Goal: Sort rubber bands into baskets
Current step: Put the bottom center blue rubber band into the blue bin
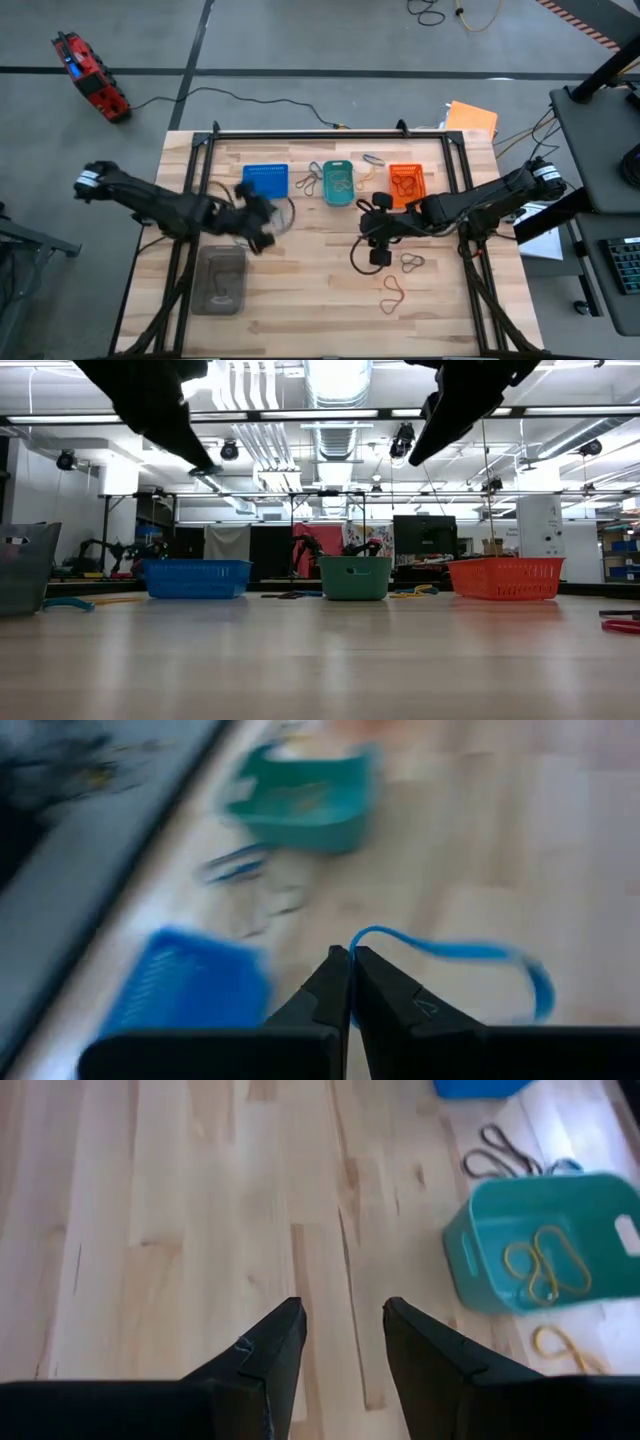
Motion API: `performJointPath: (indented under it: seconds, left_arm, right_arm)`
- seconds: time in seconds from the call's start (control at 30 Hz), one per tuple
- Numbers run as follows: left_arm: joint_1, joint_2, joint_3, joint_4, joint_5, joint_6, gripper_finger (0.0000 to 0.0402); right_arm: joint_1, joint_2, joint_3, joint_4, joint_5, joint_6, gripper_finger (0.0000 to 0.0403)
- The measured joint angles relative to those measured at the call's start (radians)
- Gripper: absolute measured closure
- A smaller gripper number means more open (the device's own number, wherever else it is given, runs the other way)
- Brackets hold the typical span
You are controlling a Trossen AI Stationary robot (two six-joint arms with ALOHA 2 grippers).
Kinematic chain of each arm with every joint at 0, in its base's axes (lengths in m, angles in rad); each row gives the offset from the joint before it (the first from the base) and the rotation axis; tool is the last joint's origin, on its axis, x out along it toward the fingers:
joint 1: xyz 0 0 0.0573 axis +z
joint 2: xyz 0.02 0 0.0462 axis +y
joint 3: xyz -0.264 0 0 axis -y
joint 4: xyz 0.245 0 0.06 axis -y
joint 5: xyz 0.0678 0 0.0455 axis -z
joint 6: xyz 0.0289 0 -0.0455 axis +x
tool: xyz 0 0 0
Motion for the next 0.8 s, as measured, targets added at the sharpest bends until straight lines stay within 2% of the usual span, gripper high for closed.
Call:
performJointPath:
  seconds: [0.1, 0.23, 0.47, 0.6, 0.8]
  left_arm:
    - [0.121, -0.068, 0.000, -0.089, -0.002, 0.000, 0.0401]
    - [0.306, -0.100, -0.017, -0.108, -0.001, 0.003, 0.0401]
    - [0.585, -0.078, -0.063, -0.102, 0.216, 0.096, 0.0401]
    - [0.664, -0.057, -0.069, -0.093, 0.240, 0.152, 0.0401]
    - [0.689, -0.025, -0.069, -0.022, 0.259, 0.209, 0.0401]
  right_arm:
    - [0.000, 0.000, 0.000, 0.047, 0.010, -0.040, 0.0271]
    - [0.000, 0.000, 0.000, 0.097, 0.054, -0.083, 0.0268]
    - [0.000, 0.000, 0.000, 0.126, 0.153, -0.112, 0.0273]
    - [-0.006, 0.000, 0.000, 0.128, 0.183, -0.123, 0.0270]
    - [-0.038, 0.000, 0.000, 0.163, 0.184, -0.140, 0.0269]
